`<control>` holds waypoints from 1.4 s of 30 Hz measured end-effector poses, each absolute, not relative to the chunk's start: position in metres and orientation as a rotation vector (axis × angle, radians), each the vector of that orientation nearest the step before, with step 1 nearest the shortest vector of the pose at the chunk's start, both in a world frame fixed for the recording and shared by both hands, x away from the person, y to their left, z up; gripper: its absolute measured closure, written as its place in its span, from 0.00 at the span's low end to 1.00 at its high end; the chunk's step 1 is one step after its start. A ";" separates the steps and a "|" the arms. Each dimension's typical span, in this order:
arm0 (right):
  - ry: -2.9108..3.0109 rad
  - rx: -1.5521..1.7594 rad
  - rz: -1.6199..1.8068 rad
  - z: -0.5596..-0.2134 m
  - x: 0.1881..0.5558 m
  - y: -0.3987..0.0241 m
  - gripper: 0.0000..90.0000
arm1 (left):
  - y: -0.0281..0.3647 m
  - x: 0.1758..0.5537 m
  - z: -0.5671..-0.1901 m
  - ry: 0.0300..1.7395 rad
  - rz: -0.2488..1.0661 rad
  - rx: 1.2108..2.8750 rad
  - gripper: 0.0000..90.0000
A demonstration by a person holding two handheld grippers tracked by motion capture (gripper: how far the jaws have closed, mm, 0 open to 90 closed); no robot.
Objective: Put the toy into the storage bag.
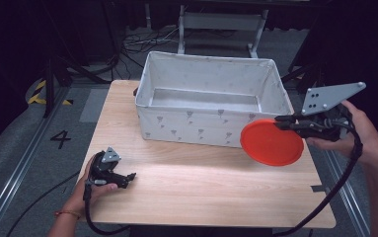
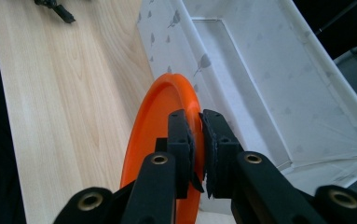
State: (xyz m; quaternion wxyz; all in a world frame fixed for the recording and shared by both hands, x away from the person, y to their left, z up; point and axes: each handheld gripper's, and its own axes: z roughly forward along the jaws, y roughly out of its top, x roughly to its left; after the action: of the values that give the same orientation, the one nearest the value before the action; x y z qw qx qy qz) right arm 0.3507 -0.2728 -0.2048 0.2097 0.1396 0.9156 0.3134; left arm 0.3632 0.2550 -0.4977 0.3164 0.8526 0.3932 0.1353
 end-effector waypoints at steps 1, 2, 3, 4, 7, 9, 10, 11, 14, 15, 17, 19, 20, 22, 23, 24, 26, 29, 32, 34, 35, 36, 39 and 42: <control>2.542 0.388 0.868 -0.201 0.353 -0.272 0.92 | 0.255 0.363 -0.498 1.033 0.357 2.245 0.01; 2.542 0.391 0.864 -0.197 0.355 -0.272 0.92 | 0.255 0.363 -0.498 1.034 0.354 2.245 0.01; 2.543 0.391 0.864 -0.194 0.358 -0.271 0.92 | 0.255 0.363 -0.498 1.033 0.357 2.244 0.01; 2.541 0.386 0.863 -0.191 0.360 -0.271 0.92 | 0.255 0.363 -0.498 1.033 0.357 2.243 0.01; 2.544 0.391 0.862 -0.183 0.367 -0.270 0.92 | 0.255 0.364 -0.498 1.030 0.365 2.245 0.00; 2.540 0.393 0.872 -0.177 0.372 -0.270 0.92 | 0.255 0.363 -0.498 1.033 0.356 2.243 0.00; 2.537 0.397 0.874 -0.176 0.374 -0.270 0.92 | 0.255 0.363 -0.498 1.034 0.355 2.242 0.01; 2.535 0.401 0.873 -0.173 0.377 -0.270 0.92 | 0.255 0.363 -0.498 1.034 0.355 2.242 0.00; 2.518 0.412 0.867 -0.165 0.386 -0.268 0.92 | 0.255 0.363 -0.498 1.033 0.358 2.244 0.00; 2.517 0.414 0.875 -0.162 0.390 -0.268 0.92 | 0.255 0.363 -0.498 1.032 0.356 2.246 0.01; 2.510 0.416 0.876 -0.156 0.395 -0.266 0.92 | 0.255 0.363 -0.498 1.033 0.357 2.245 0.00; 2.501 0.420 0.874 -0.151 0.401 -0.265 0.92 | 0.255 0.363 -0.498 1.033 0.357 2.245 0.01; 2.493 0.431 0.871 -0.148 0.405 -0.264 0.92 | 0.255 0.363 -0.498 1.033 0.358 2.244 0.00; 2.491 0.442 0.856 -0.146 0.412 -0.263 0.92 | 0.255 0.363 -0.498 1.035 0.354 2.246 0.00; 2.491 0.442 0.856 -0.146 0.412 -0.263 0.92 | 0.255 0.363 -0.498 1.035 0.354 2.246 0.00; 2.486 0.445 0.847 -0.146 0.420 -0.261 0.92 | 0.255 0.363 -0.498 1.032 0.358 2.245 0.00; 2.478 0.462 0.850 -0.146 0.428 -0.260 0.92 | 0.255 0.363 -0.498 1.033 0.357 2.244 0.00; 2.472 0.471 0.848 -0.146 0.436 -0.259 0.92 | 0.255 0.363 -0.498 1.033 0.357 2.244 0.01; 2.469 0.484 0.848 -0.146 0.446 -0.258 0.92 | 0.255 0.363 -0.498 1.036 0.352 2.242 0.00; 2.461 0.490 0.843 -0.146 0.454 -0.258 0.92 | 0.255 0.364 -0.498 1.030 0.360 2.244 0.00; 2.460 0.494 0.837 -0.146 0.458 -0.258 0.92 | 0.255 0.363 -0.498 1.035 0.351 2.243 0.01; 2.462 0.494 0.836 -0.147 0.460 -0.258 0.92 | 0.255 0.363 -0.498 1.033 0.353 2.243 0.01; 2.456 0.486 0.838 -0.151 0.472 -0.259 0.92 | 0.255 0.363 -0.498 1.033 0.353 2.242 0.00; 2.443 0.471 0.852 -0.157 0.482 -0.260 0.92 | 0.255 0.363 -0.498 1.036 0.353 2.242 0.00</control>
State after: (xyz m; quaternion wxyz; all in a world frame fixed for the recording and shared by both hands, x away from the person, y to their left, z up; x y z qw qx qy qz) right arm 0.4819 -0.2598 -0.1570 0.2532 0.1732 0.8986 0.3136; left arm 0.3631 0.2548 -0.4979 0.3177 0.8521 0.3938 0.1342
